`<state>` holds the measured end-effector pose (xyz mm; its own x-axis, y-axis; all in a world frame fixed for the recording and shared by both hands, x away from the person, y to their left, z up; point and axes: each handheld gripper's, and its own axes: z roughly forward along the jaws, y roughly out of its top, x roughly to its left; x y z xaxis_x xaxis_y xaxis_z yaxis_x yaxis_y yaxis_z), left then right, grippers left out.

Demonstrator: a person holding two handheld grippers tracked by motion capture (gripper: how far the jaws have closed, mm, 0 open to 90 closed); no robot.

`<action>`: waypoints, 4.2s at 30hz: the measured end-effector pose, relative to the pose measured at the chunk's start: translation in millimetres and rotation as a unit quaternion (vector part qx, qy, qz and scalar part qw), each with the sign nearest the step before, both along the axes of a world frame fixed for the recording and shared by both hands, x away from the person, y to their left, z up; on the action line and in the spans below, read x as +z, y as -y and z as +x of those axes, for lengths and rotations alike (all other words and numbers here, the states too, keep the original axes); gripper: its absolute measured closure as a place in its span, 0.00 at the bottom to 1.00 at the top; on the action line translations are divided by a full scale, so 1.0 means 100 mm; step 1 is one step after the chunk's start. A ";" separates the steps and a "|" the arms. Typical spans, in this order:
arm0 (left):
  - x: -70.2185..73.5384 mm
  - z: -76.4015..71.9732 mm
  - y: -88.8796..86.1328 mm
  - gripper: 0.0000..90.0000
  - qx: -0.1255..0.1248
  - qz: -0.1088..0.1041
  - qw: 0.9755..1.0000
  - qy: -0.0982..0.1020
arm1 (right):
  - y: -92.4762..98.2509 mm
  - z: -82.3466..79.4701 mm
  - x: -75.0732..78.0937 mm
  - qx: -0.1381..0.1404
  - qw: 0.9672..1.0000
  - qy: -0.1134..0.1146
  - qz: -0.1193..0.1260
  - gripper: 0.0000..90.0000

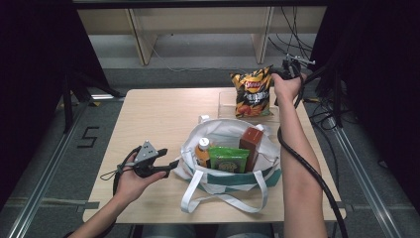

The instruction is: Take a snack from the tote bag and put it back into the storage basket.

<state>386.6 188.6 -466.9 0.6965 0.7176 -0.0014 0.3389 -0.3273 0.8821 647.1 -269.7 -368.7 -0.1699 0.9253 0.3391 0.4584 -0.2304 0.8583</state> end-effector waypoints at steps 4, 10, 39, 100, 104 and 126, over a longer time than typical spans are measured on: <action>0.00 0.00 0.00 0.40 0.002 0.000 1.000 -0.001 | 0.09 -0.03 -0.03 -0.012 1.000 -0.005 0.001 1.00; 0.00 0.00 0.00 0.40 0.002 0.000 1.000 -0.001 | 0.21 -0.05 -0.05 -0.028 1.000 -0.003 0.000 1.00; 0.02 -0.02 -0.01 0.40 0.004 -0.005 1.000 -0.001 | 0.15 -0.63 0.12 -0.025 0.998 -0.023 -0.043 0.52; 0.03 -0.04 0.01 0.39 0.002 -0.002 1.000 0.007 | -0.31 -2.27 0.13 0.198 0.979 0.011 -0.047 0.51; 0.03 -0.04 0.02 0.39 0.001 0.000 1.000 0.007 | -0.30 -2.29 0.10 0.203 0.977 0.017 -0.060 0.50; 0.06 -0.04 0.05 0.39 -0.003 -0.001 1.000 0.011 | -0.39 -2.45 0.04 0.229 0.971 0.038 -0.063 0.39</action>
<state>382.5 183.5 -461.3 0.7012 0.7129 0.0125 0.3172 -0.3276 0.8900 401.6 -231.0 -364.4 -0.5932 0.7801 0.1987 0.4227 0.0918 0.9016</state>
